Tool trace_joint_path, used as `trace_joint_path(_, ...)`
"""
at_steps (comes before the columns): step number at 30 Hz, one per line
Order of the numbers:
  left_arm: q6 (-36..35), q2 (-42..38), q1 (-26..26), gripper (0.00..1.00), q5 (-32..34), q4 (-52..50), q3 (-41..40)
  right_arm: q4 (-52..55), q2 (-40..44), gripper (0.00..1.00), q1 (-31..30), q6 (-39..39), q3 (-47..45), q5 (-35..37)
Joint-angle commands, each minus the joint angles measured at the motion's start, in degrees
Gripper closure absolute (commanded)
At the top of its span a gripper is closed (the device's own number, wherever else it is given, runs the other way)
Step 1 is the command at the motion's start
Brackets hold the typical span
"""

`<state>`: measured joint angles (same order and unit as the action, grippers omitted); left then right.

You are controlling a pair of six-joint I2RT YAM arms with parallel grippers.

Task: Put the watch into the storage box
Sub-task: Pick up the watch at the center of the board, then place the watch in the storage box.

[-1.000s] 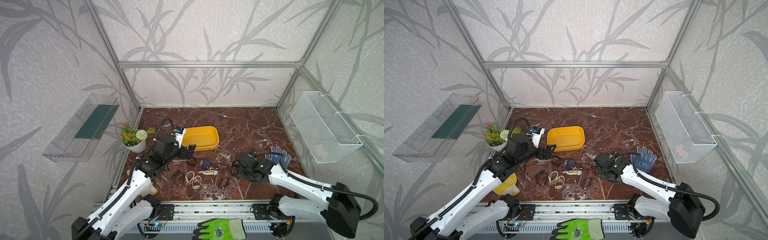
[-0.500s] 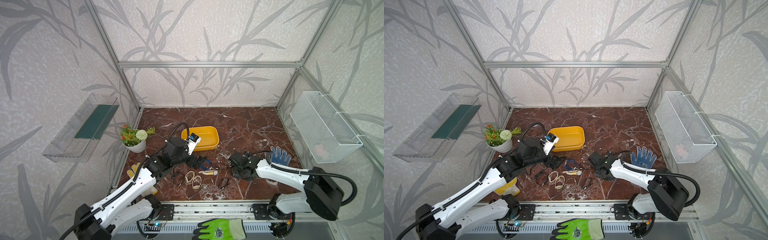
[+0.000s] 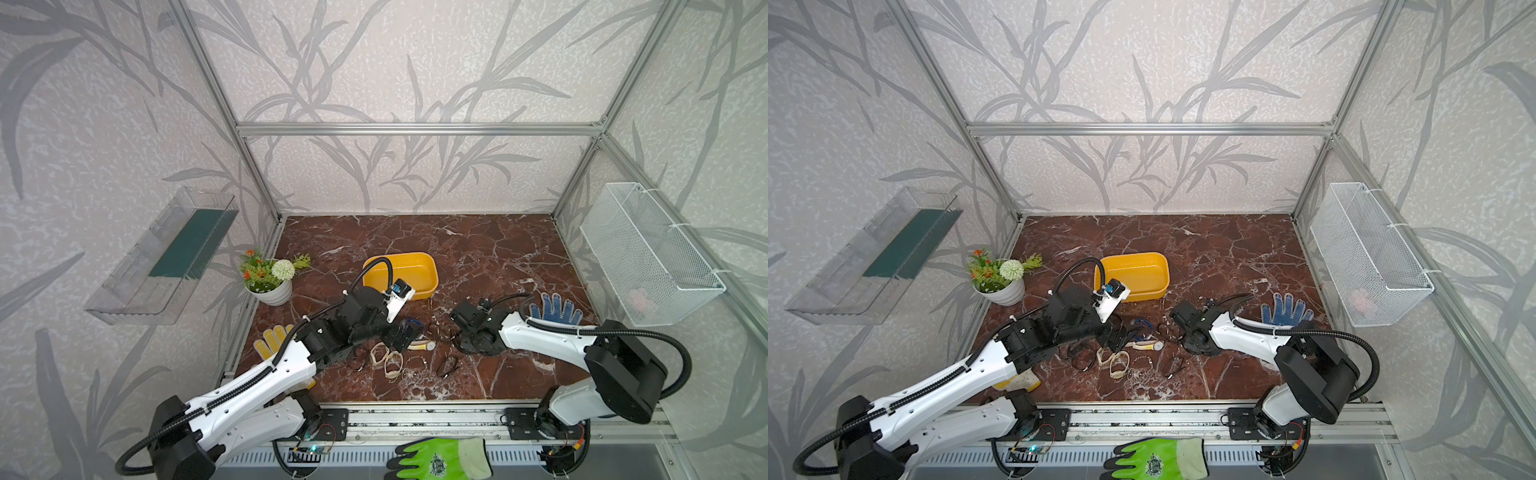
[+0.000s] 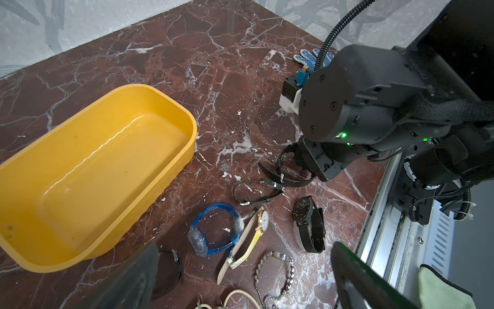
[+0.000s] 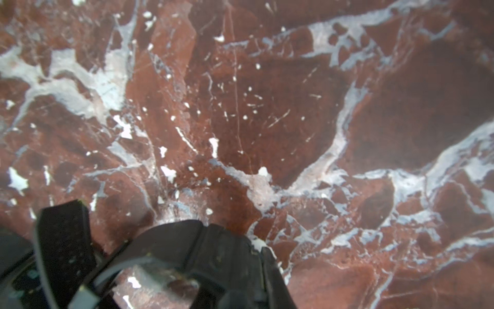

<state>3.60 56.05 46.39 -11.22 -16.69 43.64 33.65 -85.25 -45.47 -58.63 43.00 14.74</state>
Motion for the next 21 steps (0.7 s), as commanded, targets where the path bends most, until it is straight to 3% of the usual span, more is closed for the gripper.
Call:
trace_joint_path(1, -1.57, -1.35, 0.19, 0.02, 2.04, 0.02, -0.47, 2.56, 0.51, 1.00, 0.29, 3.95, 2.87, 2.24)
trace_joint_path(5, -1.75, -3.71, 0.19, 0.02, 4.86, -0.57, -1.11, 7.18, 2.90, 1.00, 1.48, 10.75, 7.49, 6.52)
trace_joint_path(11, -1.57, -7.71, 0.19, 0.02, 11.85, -4.26, -1.21, 8.43, 3.02, 1.00, 5.10, 24.19, 16.47, 7.03)
trace_joint_path(21, 3.73, -14.50, 0.19, 0.02, 22.15, -5.42, -3.75, 8.40, -21.31, 1.00, 4.95, 40.38, 46.13, 1.50)
